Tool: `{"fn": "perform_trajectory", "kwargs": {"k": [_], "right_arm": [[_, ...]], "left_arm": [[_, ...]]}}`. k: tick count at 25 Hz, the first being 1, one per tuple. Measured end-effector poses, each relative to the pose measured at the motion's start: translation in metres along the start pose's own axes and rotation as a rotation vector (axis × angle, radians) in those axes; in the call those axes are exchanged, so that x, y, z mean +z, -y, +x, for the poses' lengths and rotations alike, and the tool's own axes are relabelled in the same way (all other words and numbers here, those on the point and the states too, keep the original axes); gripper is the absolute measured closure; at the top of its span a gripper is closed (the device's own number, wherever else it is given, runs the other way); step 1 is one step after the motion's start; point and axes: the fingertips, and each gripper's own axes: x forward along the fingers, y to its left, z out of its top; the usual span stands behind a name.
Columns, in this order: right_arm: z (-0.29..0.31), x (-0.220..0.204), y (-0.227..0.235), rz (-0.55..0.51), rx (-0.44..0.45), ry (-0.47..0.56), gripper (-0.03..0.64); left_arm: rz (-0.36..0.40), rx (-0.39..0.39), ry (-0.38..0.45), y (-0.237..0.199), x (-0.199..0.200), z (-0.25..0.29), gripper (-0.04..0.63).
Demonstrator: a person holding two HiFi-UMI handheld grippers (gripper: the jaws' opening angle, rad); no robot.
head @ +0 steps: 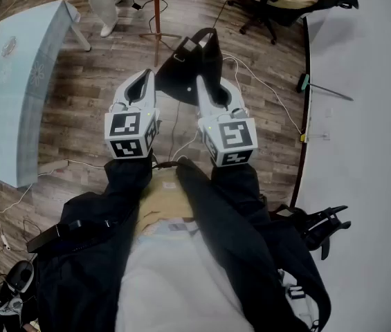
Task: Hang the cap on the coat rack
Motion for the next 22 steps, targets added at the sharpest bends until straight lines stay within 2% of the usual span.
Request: {"fn": "perform_trajectory", "kwargs": {"k": [10,17,22], "right_arm": [[0.005,-0.016,-0.013,0.008,0.011,-0.012,0.607],[0.007,-0.023,-0.013,0.033,-0.018,-0.029,0.607],[0.012,-0.029,-0.036,0.034,-0.057,-0.055,0.607]], "left_arm": [[0.023,0.007,-0.031,-0.018,-0.02,-0.004,0.6],[-0.004,-0.007,-0.05,-0.024,-0.025,-0.006,0.6],[-0.036,-0.03,-0.067,-0.05,-0.037,-0.022,0.6]]}}
